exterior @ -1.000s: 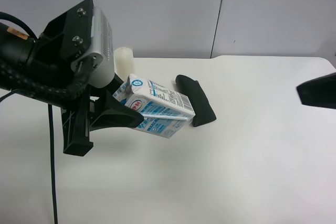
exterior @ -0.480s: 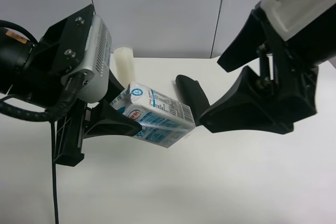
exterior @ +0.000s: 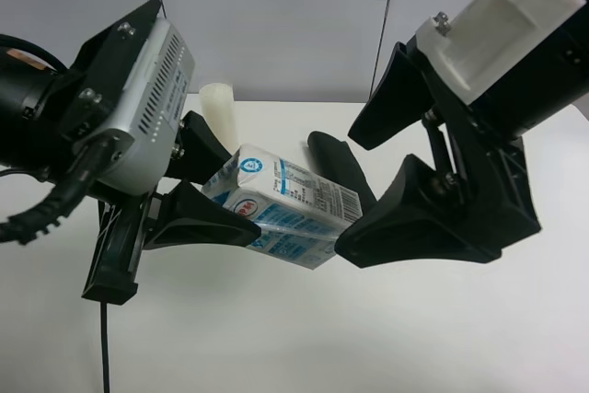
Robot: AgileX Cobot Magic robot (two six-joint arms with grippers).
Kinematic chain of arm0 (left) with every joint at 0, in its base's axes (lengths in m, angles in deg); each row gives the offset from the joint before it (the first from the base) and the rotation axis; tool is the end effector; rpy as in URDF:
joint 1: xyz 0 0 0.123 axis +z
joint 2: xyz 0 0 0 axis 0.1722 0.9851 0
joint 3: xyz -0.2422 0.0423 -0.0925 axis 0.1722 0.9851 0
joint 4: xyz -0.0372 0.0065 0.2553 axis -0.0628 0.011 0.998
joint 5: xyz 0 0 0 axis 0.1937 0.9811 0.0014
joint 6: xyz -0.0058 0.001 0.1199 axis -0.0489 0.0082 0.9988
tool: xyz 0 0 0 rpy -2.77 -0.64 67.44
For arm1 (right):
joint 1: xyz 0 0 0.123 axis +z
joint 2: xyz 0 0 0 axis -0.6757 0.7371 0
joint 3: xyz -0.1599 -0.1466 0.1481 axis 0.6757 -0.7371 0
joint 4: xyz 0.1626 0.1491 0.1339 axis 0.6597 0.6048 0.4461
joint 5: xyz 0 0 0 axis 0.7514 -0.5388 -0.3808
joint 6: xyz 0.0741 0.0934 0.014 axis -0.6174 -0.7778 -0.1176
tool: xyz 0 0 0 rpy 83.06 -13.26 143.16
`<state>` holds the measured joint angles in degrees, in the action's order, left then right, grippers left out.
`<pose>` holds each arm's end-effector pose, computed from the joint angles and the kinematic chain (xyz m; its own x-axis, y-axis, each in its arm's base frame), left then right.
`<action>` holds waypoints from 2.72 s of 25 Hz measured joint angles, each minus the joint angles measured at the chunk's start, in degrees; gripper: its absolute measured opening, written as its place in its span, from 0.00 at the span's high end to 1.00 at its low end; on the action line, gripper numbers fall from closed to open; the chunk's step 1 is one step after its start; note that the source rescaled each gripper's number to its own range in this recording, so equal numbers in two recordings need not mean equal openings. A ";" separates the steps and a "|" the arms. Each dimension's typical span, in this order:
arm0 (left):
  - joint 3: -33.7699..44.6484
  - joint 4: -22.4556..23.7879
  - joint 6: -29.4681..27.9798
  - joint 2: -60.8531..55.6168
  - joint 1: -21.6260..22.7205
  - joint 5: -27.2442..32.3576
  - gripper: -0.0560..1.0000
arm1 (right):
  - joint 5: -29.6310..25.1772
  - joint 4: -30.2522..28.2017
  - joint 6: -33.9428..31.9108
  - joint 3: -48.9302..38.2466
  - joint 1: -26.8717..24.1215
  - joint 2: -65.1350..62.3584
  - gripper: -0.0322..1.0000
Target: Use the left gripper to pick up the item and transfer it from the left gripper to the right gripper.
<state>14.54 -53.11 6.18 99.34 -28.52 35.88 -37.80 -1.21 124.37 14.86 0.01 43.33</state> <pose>0.1777 -0.2155 0.2393 0.0531 0.6228 -0.7806 0.9797 0.1188 0.1614 0.1628 0.2063 0.2957 -0.1507 -0.7889 -0.5957 -0.9813 0.1922 -0.0063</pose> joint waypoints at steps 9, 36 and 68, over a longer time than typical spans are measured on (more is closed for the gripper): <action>0.00 -2.84 4.41 0.00 0.00 1.49 0.95 | 0.68 -1.04 2.57 0.00 0.00 2.87 0.00; 0.00 -7.59 8.66 0.00 0.00 2.51 0.95 | 1.95 0.99 9.21 0.00 0.00 7.32 0.00; 0.00 -10.35 9.91 0.17 0.00 0.18 0.95 | 1.64 3.45 10.59 0.00 0.05 7.32 0.90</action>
<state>14.54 -63.46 16.08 99.51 -28.52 36.06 -36.17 2.24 134.96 14.86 0.05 50.65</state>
